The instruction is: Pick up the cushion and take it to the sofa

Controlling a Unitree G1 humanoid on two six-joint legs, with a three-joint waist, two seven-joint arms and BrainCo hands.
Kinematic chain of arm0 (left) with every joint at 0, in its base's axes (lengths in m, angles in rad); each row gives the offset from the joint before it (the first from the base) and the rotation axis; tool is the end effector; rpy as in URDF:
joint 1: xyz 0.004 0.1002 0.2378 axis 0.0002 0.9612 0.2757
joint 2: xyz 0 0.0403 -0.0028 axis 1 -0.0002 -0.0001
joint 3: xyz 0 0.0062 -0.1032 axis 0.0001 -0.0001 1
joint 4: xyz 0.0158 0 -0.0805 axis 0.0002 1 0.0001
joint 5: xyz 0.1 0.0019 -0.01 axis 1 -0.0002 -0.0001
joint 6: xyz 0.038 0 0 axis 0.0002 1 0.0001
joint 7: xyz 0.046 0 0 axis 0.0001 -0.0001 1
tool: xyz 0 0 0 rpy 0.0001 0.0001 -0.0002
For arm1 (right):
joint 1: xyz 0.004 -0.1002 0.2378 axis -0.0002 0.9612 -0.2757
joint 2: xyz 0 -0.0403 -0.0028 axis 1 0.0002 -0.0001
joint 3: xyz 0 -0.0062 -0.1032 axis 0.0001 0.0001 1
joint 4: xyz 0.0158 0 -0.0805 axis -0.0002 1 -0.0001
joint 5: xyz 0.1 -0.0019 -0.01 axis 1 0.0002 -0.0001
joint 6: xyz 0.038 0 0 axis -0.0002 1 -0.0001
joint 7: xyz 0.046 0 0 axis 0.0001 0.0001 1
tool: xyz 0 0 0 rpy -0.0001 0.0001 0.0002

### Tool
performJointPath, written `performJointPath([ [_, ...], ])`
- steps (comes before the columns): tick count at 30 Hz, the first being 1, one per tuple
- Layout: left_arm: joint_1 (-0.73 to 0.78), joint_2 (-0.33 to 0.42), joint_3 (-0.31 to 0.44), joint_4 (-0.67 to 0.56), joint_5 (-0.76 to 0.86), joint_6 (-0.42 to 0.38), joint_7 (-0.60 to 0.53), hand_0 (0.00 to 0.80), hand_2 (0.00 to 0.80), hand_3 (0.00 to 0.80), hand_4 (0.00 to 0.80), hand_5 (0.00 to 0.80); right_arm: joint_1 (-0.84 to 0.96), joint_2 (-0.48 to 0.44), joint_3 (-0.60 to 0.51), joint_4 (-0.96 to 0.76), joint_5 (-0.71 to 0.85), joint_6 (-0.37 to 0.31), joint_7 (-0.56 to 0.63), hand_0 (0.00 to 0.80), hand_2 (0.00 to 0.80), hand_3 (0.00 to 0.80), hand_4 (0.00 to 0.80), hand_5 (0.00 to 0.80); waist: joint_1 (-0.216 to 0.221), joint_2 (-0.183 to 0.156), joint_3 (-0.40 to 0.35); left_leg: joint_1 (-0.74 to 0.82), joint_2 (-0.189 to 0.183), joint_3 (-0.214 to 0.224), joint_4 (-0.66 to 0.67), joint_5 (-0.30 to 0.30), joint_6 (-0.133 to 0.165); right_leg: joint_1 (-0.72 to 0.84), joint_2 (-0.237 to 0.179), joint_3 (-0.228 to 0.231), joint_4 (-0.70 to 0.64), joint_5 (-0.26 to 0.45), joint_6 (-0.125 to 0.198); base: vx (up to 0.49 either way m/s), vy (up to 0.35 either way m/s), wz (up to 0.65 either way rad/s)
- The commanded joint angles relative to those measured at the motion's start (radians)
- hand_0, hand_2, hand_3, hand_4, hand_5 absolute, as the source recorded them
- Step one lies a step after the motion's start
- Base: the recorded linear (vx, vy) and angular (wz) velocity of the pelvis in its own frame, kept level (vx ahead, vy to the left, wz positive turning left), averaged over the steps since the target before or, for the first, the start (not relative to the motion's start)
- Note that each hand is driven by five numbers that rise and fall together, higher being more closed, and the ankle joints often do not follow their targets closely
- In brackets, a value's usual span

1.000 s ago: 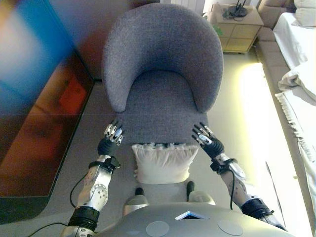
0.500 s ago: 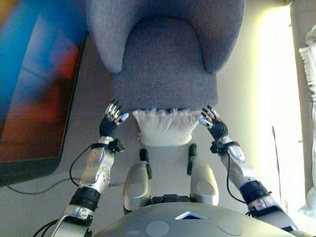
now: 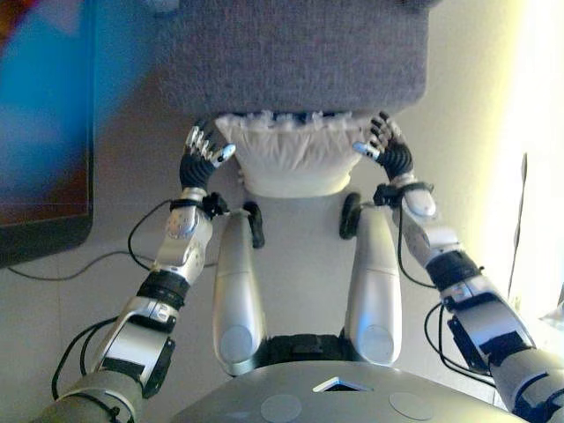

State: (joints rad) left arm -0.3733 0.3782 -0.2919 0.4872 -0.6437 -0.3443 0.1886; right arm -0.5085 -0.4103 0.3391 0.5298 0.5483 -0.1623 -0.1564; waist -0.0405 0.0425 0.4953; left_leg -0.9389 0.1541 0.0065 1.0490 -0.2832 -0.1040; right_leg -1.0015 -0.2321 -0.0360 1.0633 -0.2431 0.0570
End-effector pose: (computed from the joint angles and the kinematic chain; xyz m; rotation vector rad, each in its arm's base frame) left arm 0.2679 0.1845 0.0541 -0.1848 -0.1122 0.0720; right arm 0.2921 -0.1777 0.0735 0.0050 -0.0298 0.0363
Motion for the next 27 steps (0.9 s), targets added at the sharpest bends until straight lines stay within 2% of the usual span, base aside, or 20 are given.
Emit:
performJointPath([
  [1,-0.020,-0.001,0.014,-0.014,0.009,-0.050,0.045,0.000,0.000,0.000,0.000,0.000,-0.017,-0.008,0.008,-0.018,-0.029,0.002,-0.036,0.000,0.000,0.000,0.000,0.000,-0.008,0.013,-0.016,-0.109,-0.004,0.023,0.152,-0.071,0.078,-0.035,0.015,0.026,0.119,-0.047,-0.027,-0.012,-0.042,0.07],
  [6,-0.034,-0.007,0.036,0.011,0.003,-0.033,0.062,0.000,0.000,0.000,0.000,0.000,-0.045,-0.012,0.000,0.008,-0.041,0.016,-0.088,0.000,0.000,0.000,0.000,0.000,-0.010,0.014,-0.009,-0.215,-0.005,0.014,0.251,-0.095,0.086,-0.138,0.028,0.033,0.217,-0.073,-0.028,0.012,-0.033,0.02],
  [10,-0.083,-0.006,0.040,0.066,0.030,-0.001,0.150,0.000,0.000,0.000,0.000,0.000,-0.094,-0.033,-0.009,0.052,-0.045,0.042,-0.162,0.000,0.000,0.000,0.000,0.000,-0.016,0.014,-0.008,-0.288,0.001,0.014,0.319,-0.103,0.090,-0.209,0.034,0.038,0.288,-0.085,-0.026,0.049,-0.015,0.01],
  [18,-0.137,0.001,0.085,0.152,0.045,0.032,0.237,0.000,0.000,0.000,0.000,0.000,-0.072,-0.033,-0.073,0.059,0.013,-0.006,-0.266,0.000,0.000,0.000,0.000,0.000,-0.035,0.006,-0.002,-0.342,0.009,0.012,0.384,-0.120,0.092,-0.263,0.041,0.050,0.351,-0.097,-0.022,0.053,0.010,0.00],
  [22,-0.130,0.012,0.093,0.165,0.045,0.055,0.237,0.000,0.000,0.000,0.000,0.000,-0.024,-0.045,-0.098,0.047,0.003,0.019,-0.208,0.000,0.000,0.000,0.000,0.000,-0.044,-0.001,0.000,-0.354,0.016,0.011,0.412,-0.120,0.091,-0.275,0.036,0.053,0.373,-0.092,-0.023,0.071,0.037,-0.02],
  [25,-0.145,0.024,0.098,0.179,0.027,0.074,0.214,0.000,0.000,0.000,0.000,0.000,-0.038,-0.066,-0.084,0.060,0.006,0.029,-0.101,0.000,0.000,0.000,0.000,0.000,-0.044,-0.002,0.002,-0.364,0.022,0.013,0.427,-0.119,0.089,-0.286,0.030,0.057,0.387,-0.089,-0.024,0.014,0.014,-0.09],
  [27,-0.169,0.038,0.095,0.194,0.010,0.056,0.192,0.000,0.000,0.000,0.000,0.000,-0.074,-0.078,-0.065,0.071,0.058,0.037,-0.013,0.000,0.000,0.000,0.000,0.000,-0.042,-0.002,0.006,-0.373,0.026,0.014,0.433,-0.119,0.086,-0.298,0.024,0.060,0.395,-0.088,-0.023,-0.027,-0.008,-0.04],
])
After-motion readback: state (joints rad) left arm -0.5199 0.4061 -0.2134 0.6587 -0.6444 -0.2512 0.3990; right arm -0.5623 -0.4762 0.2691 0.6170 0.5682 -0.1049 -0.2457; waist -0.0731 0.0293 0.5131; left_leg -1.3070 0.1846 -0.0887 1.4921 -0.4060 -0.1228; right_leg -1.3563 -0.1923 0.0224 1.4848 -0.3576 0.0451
